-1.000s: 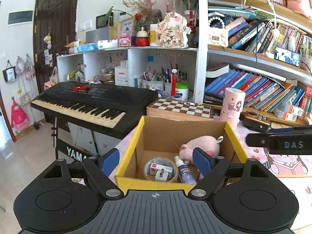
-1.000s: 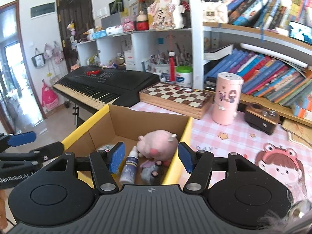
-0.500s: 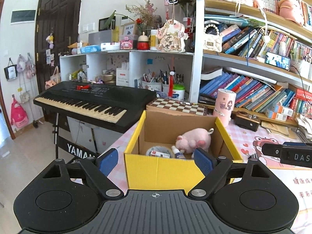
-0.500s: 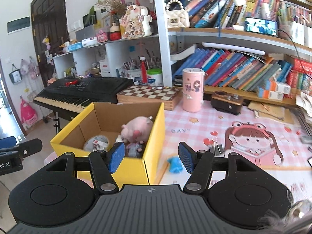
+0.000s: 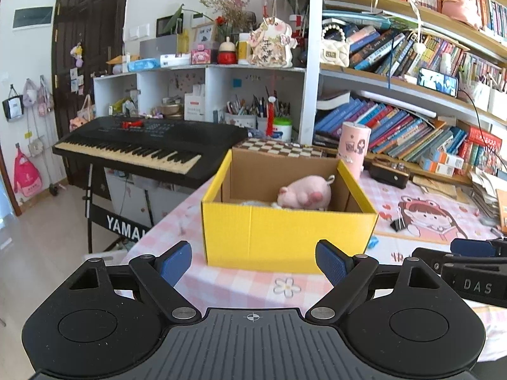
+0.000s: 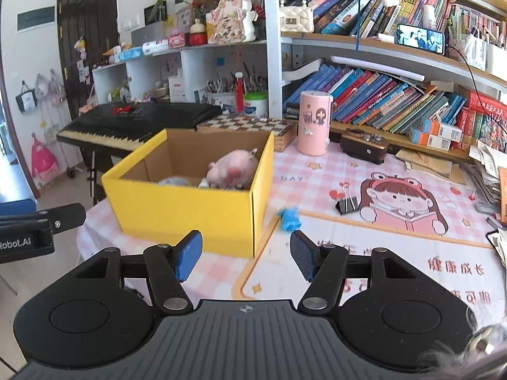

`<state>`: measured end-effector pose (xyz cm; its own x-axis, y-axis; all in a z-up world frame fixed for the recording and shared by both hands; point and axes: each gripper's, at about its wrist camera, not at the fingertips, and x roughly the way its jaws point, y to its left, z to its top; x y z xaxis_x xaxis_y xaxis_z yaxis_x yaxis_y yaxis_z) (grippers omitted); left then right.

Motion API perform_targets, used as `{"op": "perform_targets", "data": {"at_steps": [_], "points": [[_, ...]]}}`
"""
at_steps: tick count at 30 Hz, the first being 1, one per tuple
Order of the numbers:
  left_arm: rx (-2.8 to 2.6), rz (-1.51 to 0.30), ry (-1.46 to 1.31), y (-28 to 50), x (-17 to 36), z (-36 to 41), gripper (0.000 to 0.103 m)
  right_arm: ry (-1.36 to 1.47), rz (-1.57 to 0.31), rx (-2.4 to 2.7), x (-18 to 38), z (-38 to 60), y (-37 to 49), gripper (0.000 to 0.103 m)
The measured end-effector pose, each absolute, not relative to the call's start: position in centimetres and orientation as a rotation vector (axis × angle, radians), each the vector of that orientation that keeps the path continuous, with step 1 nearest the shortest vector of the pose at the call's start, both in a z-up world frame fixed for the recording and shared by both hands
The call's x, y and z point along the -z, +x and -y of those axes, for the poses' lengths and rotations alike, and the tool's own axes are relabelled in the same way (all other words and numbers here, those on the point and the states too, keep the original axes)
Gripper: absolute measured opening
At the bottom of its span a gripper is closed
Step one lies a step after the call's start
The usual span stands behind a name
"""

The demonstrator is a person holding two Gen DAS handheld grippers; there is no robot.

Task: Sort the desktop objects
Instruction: 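Withdraw both tools from the yellow box back over the desk mat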

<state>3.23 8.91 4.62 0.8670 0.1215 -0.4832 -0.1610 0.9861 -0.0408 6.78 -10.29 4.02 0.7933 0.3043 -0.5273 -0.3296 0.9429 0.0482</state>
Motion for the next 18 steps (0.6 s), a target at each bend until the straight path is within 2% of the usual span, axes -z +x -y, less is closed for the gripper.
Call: {"op": "perform_targets", "data": {"at_steps": [18], "points": [[-0.080,-0.578,-0.051,1.1,-2.8,-7.3,0.088,-0.085,-0.619,-0.340,-2.1,9.8,3.3,0.063]]}}
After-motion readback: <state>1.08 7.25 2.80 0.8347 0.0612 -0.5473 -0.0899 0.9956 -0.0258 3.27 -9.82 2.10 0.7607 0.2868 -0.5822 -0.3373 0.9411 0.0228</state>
